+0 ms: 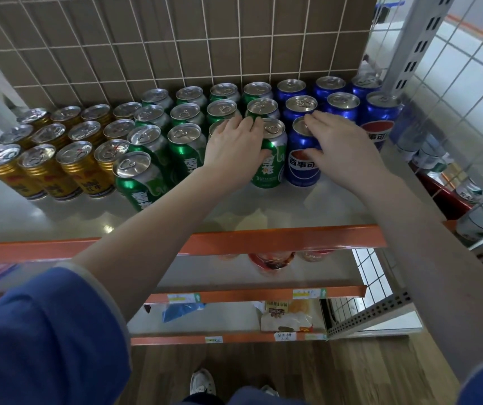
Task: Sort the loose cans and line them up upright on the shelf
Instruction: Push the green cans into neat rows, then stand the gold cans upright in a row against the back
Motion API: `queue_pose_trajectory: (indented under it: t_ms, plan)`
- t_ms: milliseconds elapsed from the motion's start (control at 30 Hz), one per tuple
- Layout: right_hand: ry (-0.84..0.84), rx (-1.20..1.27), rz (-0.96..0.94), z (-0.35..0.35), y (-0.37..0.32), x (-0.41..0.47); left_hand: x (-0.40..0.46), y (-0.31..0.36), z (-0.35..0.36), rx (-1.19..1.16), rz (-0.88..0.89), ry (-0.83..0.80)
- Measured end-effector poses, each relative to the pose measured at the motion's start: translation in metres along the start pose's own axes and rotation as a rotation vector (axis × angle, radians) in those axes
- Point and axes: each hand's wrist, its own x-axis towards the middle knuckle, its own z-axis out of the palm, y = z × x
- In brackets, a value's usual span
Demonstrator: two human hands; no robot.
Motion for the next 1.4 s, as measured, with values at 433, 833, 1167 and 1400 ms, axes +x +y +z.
queue_pose_trajectory:
  t_ms: [433, 833, 1167, 1400]
  plan:
    - [0.079, -0.013, 0.056, 0.010, -0.008, -0.016, -0.020, 0.005, -0.007, -0.028, -0.112, 0.048]
    - [0.223, 0.029, 0.150, 0.011, -0.110, -0.052, -0.146, -0.068, -0.044, -0.087, -0.504, 0.267]
    - [0.087, 0.105, 0.091, 0.063, -0.314, -0.078, -0.306, -0.224, -0.019, -0.213, -0.814, 0.128]
    - [0.020, 0.162, 0.018, 0.098, -0.501, -0.068, -0.433, -0.358, -0.023, -0.227, -0.928, 0.184]
